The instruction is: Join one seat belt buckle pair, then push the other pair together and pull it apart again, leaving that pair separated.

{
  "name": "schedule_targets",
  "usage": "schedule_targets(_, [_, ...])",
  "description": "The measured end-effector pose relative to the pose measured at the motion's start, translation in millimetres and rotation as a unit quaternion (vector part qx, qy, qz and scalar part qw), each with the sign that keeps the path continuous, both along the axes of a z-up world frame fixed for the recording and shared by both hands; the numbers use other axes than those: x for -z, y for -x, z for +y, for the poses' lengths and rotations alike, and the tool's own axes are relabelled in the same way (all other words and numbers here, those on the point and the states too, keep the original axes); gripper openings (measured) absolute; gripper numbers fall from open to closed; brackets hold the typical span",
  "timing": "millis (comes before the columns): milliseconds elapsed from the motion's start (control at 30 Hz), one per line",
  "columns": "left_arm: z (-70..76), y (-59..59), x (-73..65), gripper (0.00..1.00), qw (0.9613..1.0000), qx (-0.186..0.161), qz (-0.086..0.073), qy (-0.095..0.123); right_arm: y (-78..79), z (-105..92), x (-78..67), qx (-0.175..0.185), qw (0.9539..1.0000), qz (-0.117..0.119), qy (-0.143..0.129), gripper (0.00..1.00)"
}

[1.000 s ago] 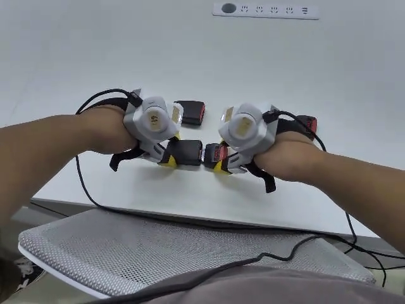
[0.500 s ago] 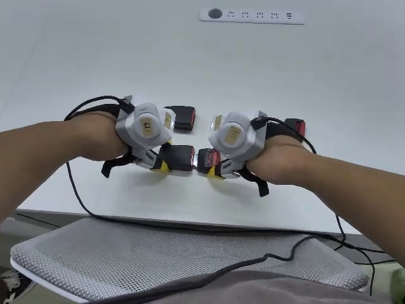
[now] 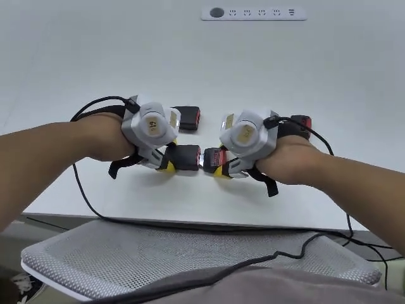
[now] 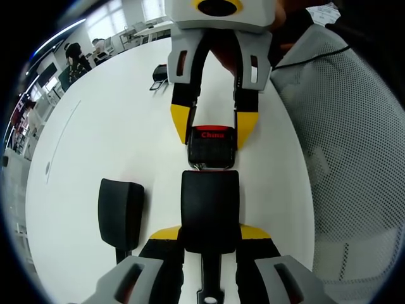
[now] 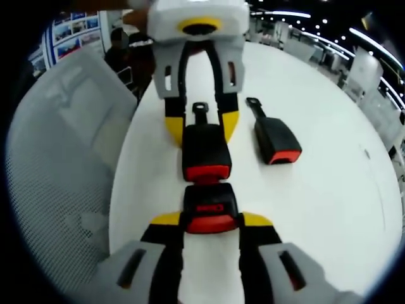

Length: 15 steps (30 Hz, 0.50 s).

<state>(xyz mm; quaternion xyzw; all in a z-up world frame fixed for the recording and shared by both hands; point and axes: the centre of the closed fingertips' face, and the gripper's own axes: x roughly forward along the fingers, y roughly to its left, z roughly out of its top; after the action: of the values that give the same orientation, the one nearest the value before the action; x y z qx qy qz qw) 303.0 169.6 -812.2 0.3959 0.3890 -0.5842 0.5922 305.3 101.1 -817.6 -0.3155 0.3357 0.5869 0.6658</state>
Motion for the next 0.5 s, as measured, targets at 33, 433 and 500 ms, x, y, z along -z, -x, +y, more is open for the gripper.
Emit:
schedule_targets(33, [0.0,0.3,-0.1,0.31,1.0000,0.000,-0.001,-0.001,0.2,0.4,-0.2,-0.001,1.0000,0.000,-0.001,0.32])
schedule_targets(433, [7.7,-4.5,5.4,0.32,1.0000,-0.007,-0.002,-0.003,0.6,5.4,-2.6,-0.001,1.0000,-0.006,0.003,0.34])
schedule_targets(500, [8.9,-5.2,5.5,0.33,0.9999,-0.011,-0.003,-0.001,1.0,5.0,-2.0,-0.001,1.0000,-0.008,0.005,0.34])
